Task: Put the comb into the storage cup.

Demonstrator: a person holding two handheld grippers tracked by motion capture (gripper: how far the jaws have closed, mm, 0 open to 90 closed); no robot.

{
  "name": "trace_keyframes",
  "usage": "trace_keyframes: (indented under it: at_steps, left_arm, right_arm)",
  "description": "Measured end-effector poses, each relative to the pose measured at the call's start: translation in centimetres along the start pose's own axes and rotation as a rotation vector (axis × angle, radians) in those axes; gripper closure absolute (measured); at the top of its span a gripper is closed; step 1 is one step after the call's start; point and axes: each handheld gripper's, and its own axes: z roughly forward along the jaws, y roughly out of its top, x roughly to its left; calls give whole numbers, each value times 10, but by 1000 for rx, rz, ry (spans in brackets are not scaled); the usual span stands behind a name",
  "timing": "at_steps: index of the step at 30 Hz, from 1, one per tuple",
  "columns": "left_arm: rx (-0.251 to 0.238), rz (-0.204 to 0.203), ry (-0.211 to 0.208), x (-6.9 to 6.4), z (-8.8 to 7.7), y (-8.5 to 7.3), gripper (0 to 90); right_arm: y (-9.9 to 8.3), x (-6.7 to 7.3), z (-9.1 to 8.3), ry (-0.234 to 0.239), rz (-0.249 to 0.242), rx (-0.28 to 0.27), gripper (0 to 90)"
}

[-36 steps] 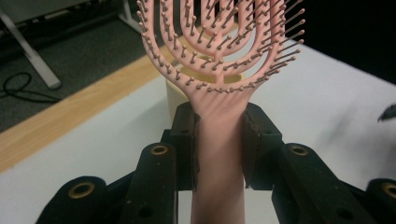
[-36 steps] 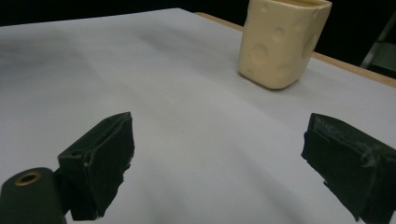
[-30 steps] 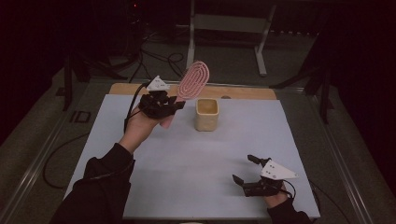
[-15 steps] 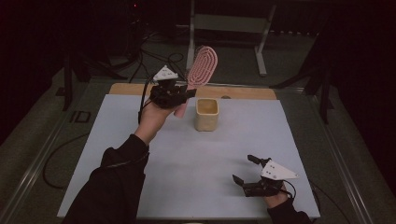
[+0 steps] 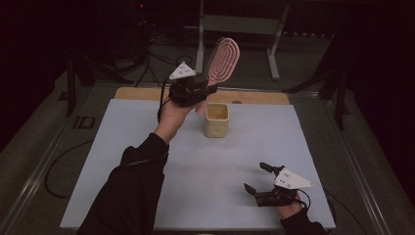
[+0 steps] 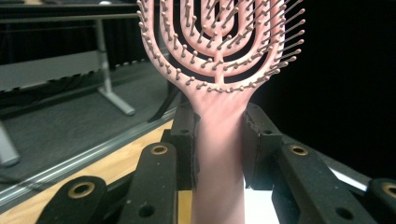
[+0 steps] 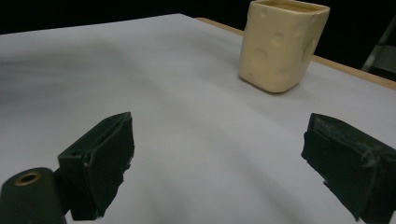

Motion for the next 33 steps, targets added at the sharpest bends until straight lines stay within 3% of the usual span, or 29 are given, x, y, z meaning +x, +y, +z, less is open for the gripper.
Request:
trace_keyframes:
  at_steps: [10, 21, 26, 33]
  left_arm:
    - [-15, 8, -36, -1, 22, 0, 697]
    - [-104, 19, -104, 1, 38, 5, 696]
    - [-114, 37, -95, 2, 46, 1, 697]
    - [-172, 37, -86, 9, 57, -12, 696]
  right_arm:
    - [0, -1, -1, -1, 2, -7, 87]
    - [0, -1, -2, 3, 6, -13, 87]
    - [0, -1, -2, 6, 10, -11, 87]
    - [0, -1, -2, 5, 10, -18, 87]
